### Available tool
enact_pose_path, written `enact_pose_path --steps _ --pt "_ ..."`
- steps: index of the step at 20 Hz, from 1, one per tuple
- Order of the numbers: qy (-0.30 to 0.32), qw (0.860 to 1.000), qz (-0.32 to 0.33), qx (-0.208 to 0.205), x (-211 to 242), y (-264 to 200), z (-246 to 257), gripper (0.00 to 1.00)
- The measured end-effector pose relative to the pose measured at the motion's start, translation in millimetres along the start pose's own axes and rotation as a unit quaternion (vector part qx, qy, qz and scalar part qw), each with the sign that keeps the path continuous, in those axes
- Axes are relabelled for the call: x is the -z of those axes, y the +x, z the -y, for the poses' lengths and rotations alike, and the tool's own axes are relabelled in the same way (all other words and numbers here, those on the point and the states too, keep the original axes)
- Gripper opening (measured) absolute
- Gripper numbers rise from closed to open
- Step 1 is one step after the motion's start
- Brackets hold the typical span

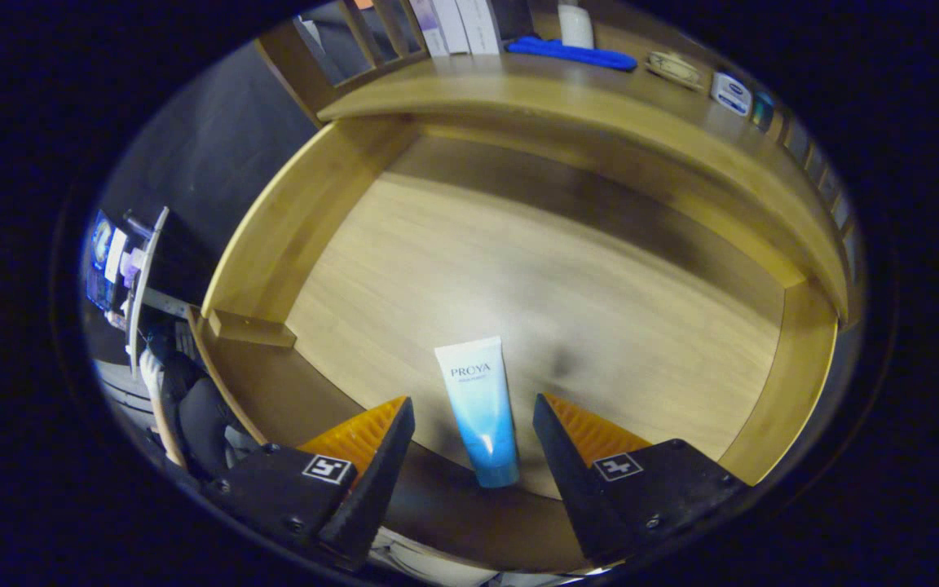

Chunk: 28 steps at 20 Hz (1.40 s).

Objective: Pull open the drawer, take out the items inside it, and place them on the countertop above the cabinet.

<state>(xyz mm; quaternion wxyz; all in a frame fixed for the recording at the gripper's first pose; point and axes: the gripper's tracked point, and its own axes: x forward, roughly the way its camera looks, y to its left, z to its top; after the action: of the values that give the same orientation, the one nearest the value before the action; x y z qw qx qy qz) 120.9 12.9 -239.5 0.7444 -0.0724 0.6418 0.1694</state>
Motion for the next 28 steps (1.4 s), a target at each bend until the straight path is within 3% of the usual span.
enact_pose_path --steps 5,8,13,16,23,28 --pt "-0.006 0.999 -0.042 0.027 10 12 5 0.91" --pt "0.008 0.996 -0.073 0.044 19 27 13 0.83" --pt "0.014 0.996 -0.063 0.068 18 30 16 0.77" --pt "0.0 0.994 -0.052 0.094 19 35 24 0.53" --pt "0.06 0.995 -0.01 0.078 10 28 20 0.4" --pt "0.089 0.994 0.034 0.05 -8 2 19 0.38"
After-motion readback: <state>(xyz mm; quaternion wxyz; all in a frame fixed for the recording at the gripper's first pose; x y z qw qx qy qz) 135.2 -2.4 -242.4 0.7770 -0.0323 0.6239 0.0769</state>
